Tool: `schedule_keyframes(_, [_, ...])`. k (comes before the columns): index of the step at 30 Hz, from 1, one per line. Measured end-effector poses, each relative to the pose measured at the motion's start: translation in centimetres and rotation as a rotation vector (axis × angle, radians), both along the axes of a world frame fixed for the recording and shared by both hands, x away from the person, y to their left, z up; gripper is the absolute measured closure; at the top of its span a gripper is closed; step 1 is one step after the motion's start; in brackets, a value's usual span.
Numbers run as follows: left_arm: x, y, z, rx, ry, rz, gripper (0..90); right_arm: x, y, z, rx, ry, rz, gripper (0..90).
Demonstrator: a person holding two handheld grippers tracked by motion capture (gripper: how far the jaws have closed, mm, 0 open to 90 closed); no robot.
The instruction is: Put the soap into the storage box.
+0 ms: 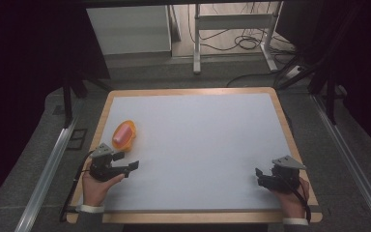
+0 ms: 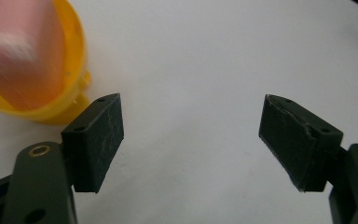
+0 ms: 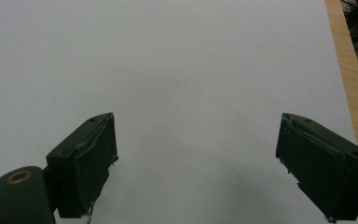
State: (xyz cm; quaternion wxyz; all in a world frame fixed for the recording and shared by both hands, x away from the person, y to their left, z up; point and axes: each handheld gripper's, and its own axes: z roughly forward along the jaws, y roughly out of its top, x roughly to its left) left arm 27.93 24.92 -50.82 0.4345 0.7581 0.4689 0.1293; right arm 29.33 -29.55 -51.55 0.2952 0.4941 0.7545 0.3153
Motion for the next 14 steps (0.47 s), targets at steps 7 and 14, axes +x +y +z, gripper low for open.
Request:
schedule_keyframes(7, [-0.66,-0.69,-0.55,0.022,-0.002,-0.029,22.3,0.00,-0.05,0.11,0.003,-0.003,0.000,12.1])
schedule_keyframes(14, [-0.76,-0.66,-0.97,0.020,0.015,-0.044,22.7,0.01,-0.09,0.11,0.006,-0.008,0.002,12.1])
